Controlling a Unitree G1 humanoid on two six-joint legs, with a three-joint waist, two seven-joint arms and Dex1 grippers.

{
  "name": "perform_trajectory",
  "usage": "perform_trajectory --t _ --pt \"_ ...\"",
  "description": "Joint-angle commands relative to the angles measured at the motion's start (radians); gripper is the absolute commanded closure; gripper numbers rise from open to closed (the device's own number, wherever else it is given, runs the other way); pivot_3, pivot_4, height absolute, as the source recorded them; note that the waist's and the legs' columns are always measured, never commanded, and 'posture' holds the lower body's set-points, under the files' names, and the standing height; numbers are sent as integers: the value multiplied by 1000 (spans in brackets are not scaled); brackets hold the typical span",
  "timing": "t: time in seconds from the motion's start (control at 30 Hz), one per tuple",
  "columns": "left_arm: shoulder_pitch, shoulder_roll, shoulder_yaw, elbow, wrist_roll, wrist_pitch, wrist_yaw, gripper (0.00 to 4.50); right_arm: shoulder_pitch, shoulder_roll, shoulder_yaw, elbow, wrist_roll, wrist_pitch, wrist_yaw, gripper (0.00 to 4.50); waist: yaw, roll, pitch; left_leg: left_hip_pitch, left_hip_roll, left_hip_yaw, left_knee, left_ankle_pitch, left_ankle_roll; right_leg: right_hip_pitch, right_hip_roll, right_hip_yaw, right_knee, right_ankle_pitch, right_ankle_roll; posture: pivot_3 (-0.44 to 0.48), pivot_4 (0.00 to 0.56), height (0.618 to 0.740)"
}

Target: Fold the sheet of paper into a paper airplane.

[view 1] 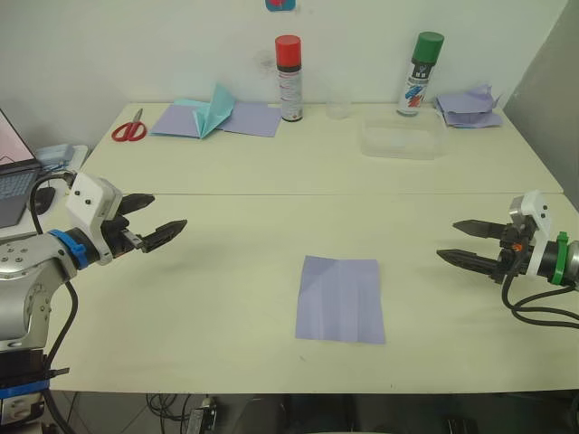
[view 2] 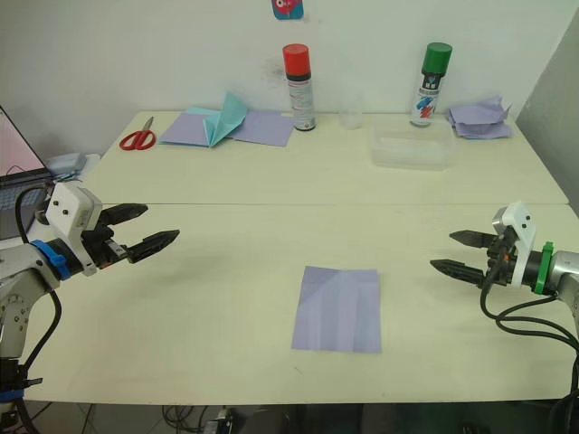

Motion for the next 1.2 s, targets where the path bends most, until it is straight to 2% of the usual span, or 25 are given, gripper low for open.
perform_trajectory --t 0.03,0.3,0.5,0.63,0.77,0.9,1.07,1.2 --pt "-2 7 16 2 14 -36 -11 0 4 3 -36 -21 8 -15 -10 29 0 0 0 0 0 0 0 0 0 0 0 0 0 0 0 0 150 740" --pt "-28 -9 25 6 -30 13 -6 0 28 -1 -20 -13 -26 -46 -11 29 0 0 0 0 0 0 0 0 0 0 0 0 0 0 0 0 150 740" --pt "-39 -20 33 -54 -80 67 0 0 40 -16 -16 -9 -39 -52 19 29 -1 0 0 0 0 0 1 0 0 1 0 0 1 0 0 0 150 740" --pt "-20 -38 3 -129 -88 86 0 0 59 -11 -14 -64 -20 -17 15 29 -1 0 0 0 0 0 2 0 0 1 0 0 1 0 0 0 150 740" --pt "-36 -102 -107 -265 -110 123 6 0 89 5 18 -76 -41 -41 26 29 1 0 0 0 0 0 3 0 0 2 0 0 1 0 0 0 150 740" --pt "-78 -165 -252 -370 -102 157 7 865 97 31 38 -93 -41 -34 8 0 4 -1 0 0 -1 0 4 0 0 3 0 0 0 0 0 0 150 740" --pt "-107 -258 -415 -422 -61 181 39 2557 103 40 75 -79 -66 -74 25 0 4 -1 0 0 -1 0 5 0 -1 3 1 0 1 0 1 0 150 740" --pt "-119 -293 -529 -384 16 154 33 3895 95 48 109 -87 -79 -88 37 0 1 -1 0 1 0 1 4 1 -1 3 1 0 1 0 1 0 150 740"
